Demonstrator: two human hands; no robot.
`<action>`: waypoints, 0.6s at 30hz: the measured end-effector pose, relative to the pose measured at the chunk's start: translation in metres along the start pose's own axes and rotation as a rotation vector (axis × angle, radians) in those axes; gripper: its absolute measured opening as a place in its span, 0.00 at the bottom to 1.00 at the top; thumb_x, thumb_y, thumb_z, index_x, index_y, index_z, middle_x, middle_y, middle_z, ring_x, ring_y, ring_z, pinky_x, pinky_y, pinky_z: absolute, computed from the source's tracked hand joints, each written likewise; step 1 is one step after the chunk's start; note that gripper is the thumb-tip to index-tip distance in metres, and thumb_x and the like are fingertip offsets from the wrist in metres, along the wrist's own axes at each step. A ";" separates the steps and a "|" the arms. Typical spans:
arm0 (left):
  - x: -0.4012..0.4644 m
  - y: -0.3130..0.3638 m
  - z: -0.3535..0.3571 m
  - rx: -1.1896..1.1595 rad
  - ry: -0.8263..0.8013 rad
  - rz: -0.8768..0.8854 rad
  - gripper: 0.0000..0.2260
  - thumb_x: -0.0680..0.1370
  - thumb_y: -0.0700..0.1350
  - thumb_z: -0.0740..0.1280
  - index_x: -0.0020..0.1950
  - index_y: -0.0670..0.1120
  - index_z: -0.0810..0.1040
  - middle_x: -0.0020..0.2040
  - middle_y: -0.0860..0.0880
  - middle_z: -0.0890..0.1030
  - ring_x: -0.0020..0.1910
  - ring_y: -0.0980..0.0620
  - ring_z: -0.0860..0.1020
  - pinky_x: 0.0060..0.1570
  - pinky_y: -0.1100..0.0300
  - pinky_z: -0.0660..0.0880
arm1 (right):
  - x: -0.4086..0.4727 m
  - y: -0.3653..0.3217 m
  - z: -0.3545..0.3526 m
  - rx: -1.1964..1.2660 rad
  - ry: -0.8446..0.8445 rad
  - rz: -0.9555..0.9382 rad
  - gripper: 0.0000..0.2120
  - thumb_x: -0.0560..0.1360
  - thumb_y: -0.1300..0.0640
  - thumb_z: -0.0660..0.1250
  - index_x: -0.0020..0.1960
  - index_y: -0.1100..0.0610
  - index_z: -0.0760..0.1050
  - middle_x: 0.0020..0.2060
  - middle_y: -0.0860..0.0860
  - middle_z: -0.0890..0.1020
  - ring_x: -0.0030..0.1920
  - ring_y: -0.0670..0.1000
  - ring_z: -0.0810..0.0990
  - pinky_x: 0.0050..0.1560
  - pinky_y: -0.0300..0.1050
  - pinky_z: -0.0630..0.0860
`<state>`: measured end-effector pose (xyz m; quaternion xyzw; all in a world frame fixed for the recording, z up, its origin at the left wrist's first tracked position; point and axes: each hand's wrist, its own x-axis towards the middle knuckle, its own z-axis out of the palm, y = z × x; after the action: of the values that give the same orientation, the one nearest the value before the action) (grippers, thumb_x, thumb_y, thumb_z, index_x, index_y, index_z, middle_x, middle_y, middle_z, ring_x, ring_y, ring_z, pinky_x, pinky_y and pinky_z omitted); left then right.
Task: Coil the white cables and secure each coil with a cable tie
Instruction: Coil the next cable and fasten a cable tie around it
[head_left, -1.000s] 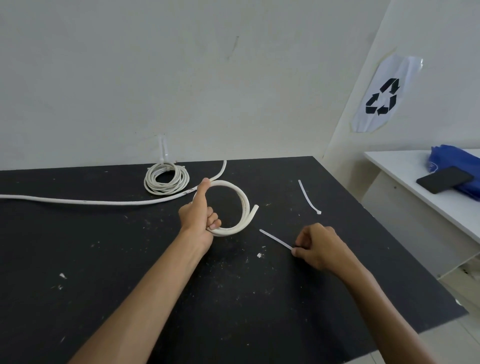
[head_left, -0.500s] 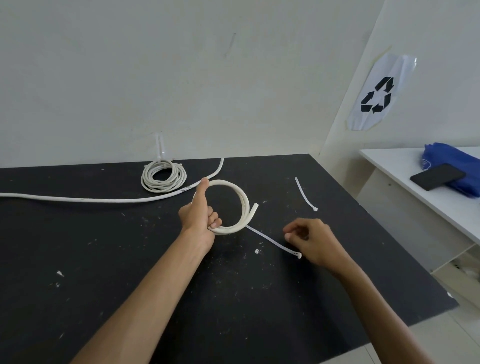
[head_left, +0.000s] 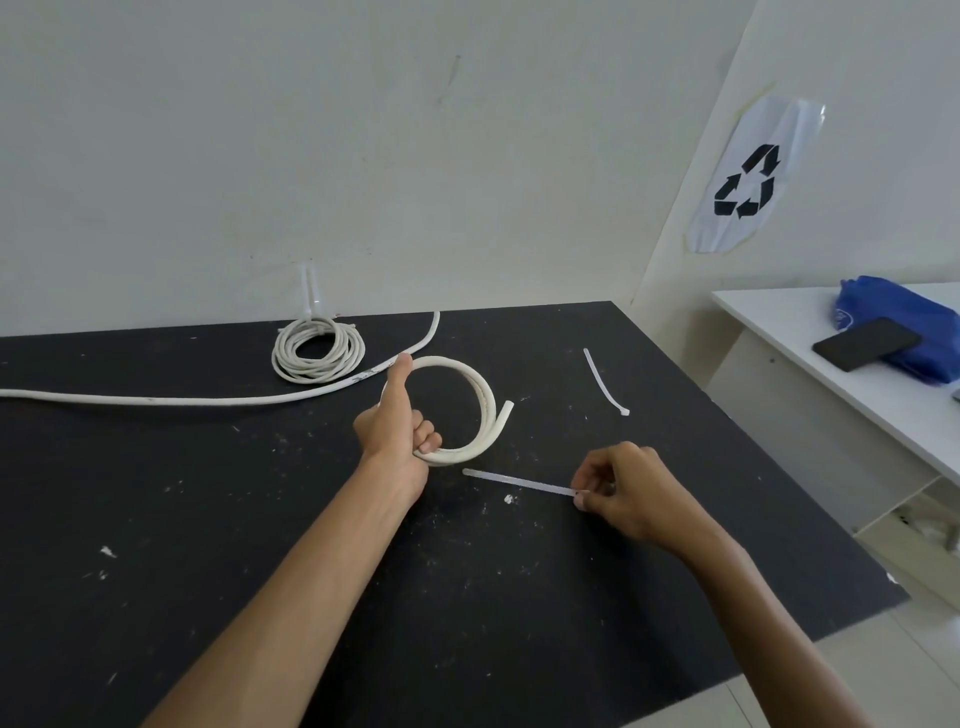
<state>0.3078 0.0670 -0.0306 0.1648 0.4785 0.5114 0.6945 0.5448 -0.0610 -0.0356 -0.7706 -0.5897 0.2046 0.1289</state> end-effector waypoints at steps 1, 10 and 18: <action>0.000 0.002 0.000 -0.013 0.007 -0.002 0.22 0.75 0.57 0.78 0.39 0.47 0.69 0.29 0.51 0.55 0.25 0.53 0.55 0.23 0.60 0.56 | 0.001 -0.002 0.003 0.021 0.021 -0.014 0.05 0.79 0.56 0.76 0.45 0.48 0.85 0.41 0.44 0.85 0.44 0.43 0.83 0.40 0.31 0.75; -0.013 0.047 -0.007 -0.220 -0.062 0.013 0.23 0.75 0.60 0.78 0.37 0.48 0.69 0.29 0.51 0.55 0.23 0.54 0.55 0.22 0.62 0.58 | 0.016 -0.057 0.024 0.653 0.001 -0.107 0.02 0.78 0.59 0.77 0.46 0.56 0.86 0.39 0.54 0.88 0.39 0.49 0.84 0.47 0.47 0.84; -0.018 0.065 -0.016 -0.212 -0.074 0.037 0.23 0.77 0.62 0.75 0.41 0.46 0.71 0.25 0.52 0.57 0.19 0.56 0.57 0.18 0.64 0.59 | 0.028 -0.126 0.030 0.778 -0.096 -0.266 0.02 0.80 0.63 0.74 0.50 0.61 0.84 0.42 0.58 0.88 0.41 0.50 0.85 0.45 0.44 0.82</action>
<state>0.2581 0.0741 0.0170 0.1180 0.3923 0.5657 0.7157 0.4292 -0.0009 -0.0114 -0.5711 -0.5681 0.4296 0.4081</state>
